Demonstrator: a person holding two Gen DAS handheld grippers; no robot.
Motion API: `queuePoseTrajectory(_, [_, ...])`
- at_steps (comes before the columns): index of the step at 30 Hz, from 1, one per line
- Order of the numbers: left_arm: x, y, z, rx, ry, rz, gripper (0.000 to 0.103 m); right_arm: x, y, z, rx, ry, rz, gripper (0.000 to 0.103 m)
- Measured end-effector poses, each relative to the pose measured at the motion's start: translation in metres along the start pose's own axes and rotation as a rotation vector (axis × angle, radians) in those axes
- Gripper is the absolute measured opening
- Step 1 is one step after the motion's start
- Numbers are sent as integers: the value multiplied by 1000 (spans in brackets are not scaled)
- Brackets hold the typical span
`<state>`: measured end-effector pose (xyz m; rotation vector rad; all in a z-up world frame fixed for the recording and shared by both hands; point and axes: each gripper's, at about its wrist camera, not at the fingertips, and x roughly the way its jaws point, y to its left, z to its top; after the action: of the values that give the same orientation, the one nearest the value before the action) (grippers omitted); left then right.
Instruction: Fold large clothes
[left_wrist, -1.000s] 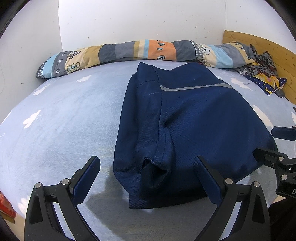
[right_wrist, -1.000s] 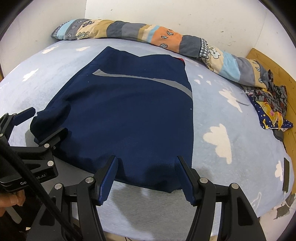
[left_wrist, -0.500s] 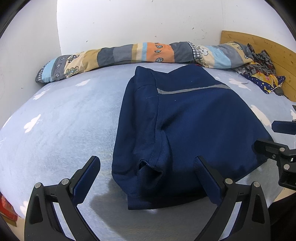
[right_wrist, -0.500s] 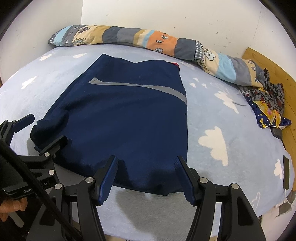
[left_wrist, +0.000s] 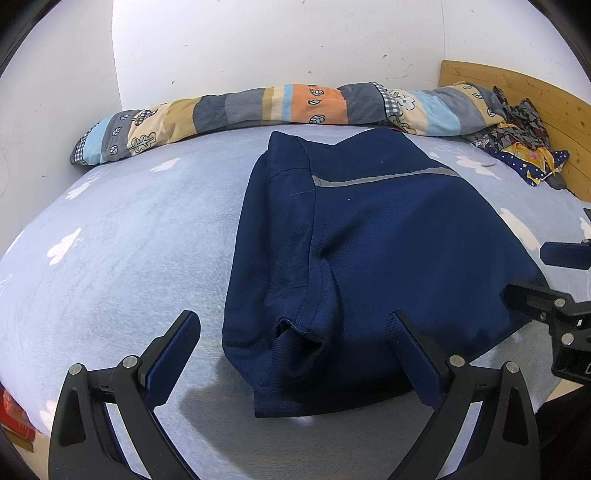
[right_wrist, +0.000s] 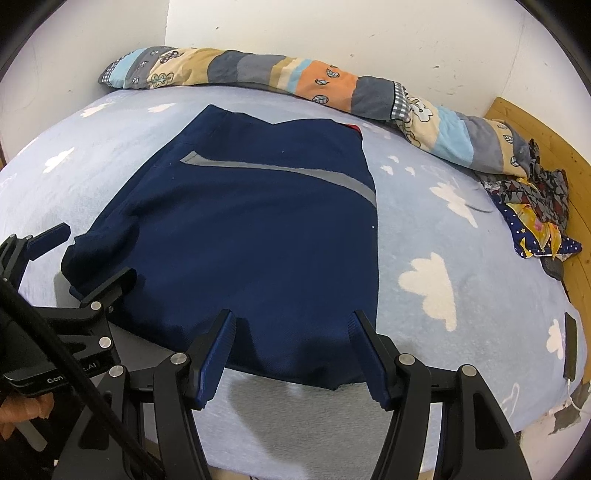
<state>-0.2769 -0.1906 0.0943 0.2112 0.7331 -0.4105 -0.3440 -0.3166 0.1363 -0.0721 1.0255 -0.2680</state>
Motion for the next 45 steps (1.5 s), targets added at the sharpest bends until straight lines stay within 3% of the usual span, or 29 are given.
queuePoseTrajectory(20, [0,-2,0,2,4,-1,100,20,0,-5,-12,50,3,72])
queuePoseTrajectory(32, [-9,7,1,-18,-29,1,100,8,1,-1,-17,4,-6,72])
queuePoseTrajectory(42, [4,18,-3,-31,42,40,100,1,-19,2,67,-1,-22,72])
queuePoseTrajectory(45, [10,25,-5,-63,70,21,101,16,-31,-1,107,78,-12,72])
